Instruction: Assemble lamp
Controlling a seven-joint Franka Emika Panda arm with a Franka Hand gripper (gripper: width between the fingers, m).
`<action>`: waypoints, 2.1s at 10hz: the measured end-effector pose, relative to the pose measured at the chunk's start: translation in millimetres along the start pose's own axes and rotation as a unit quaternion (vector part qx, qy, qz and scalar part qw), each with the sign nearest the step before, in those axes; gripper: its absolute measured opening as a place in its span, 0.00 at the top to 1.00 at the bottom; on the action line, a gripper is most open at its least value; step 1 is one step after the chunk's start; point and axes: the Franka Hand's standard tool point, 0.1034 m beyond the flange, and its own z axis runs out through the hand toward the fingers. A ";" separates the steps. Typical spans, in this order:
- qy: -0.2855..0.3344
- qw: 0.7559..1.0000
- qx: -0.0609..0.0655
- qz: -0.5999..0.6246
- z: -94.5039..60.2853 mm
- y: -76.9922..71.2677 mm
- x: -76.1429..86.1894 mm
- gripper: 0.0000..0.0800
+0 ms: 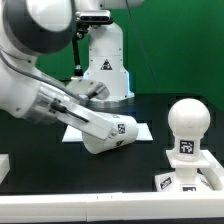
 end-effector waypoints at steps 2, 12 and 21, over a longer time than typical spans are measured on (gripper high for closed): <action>0.006 1.000 -0.002 0.001 8.6 0.8 3.7 0.13; 0.007 1.000 -0.001 0.002 7.1 1.6 4.7 0.95; -0.017 0.983 0.132 0.125 -20.3 15.5 11.7 0.95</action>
Offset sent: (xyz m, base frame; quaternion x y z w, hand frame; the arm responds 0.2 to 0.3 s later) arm 0.0000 0.0000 0.0000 0.0000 0.0000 0.0000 1.0000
